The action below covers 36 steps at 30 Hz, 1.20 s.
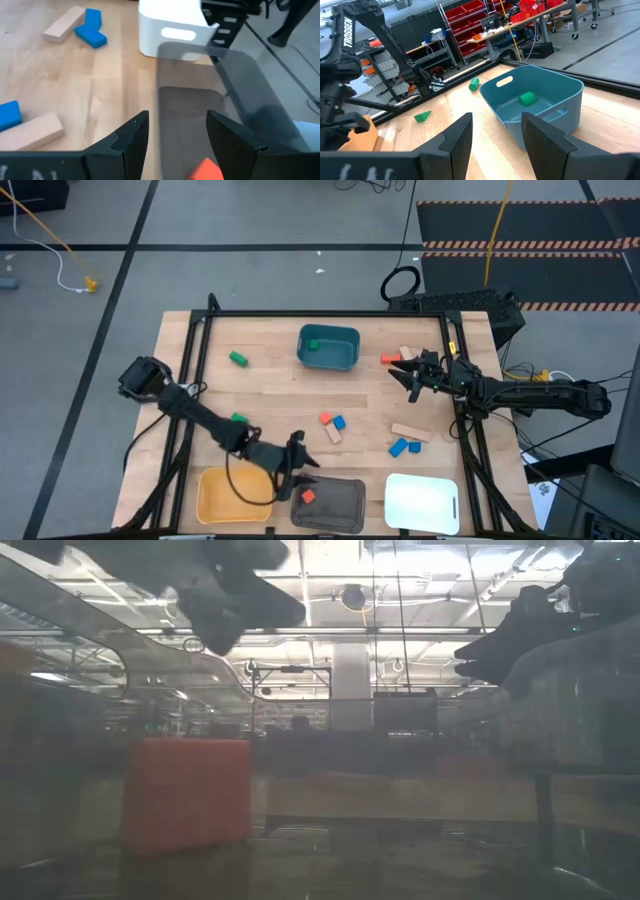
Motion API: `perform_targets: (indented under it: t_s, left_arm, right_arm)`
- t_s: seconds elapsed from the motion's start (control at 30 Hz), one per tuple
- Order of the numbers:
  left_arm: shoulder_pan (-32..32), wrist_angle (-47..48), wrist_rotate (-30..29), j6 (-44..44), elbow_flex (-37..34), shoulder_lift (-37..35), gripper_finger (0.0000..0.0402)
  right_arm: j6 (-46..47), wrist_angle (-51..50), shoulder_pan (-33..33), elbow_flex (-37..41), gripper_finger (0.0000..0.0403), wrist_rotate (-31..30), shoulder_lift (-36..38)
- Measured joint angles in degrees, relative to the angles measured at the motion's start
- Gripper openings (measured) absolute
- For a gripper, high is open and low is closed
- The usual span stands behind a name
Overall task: Sort & place blocks by color
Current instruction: Put the bottom left light brown block into the white bin
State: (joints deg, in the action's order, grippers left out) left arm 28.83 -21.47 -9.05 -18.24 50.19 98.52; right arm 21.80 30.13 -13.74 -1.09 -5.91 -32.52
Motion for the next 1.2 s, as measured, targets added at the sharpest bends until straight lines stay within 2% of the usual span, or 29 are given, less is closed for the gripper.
perform_targets:
  t_s: [0.2,0.43,0.6,0.73,1.03,1.2]
  left_arm:
    - [-5.04,0.03,3.84,2.40,0.00,0.00,0.0200]
    - [-11.96,0.04,11.39,4.00,0.00,0.00,0.0200]
    - [-15.18,0.90,13.27,4.56,0.00,0.00,0.0200]
    - [-16.26,3.37,14.64,10.54,0.35,0.00,0.0200]
    - [-19.07,18.55,16.67,22.37,7.99,0.87,0.0200]
    - [-20.02,23.94,18.10,35.39,8.44,0.86,0.0200]
  right_arm:
    - [0.02,0.00,0.00,0.00,0.0160,0.02,0.00]
    - [0.02,0.00,0.01,0.01,0.0160,0.01,-0.01]
    - [0.00,0.00,0.00,0.00,0.0160,0.01,0.01]
    - [0.02,0.01,0.01,-0.01,0.0160,0.00,0.00]
    - [0.01,0.02,0.01,-0.01,0.0160,0.02,0.00]
    - [0.02,0.00,0.00,-0.01,0.0160,0.00,-0.01]
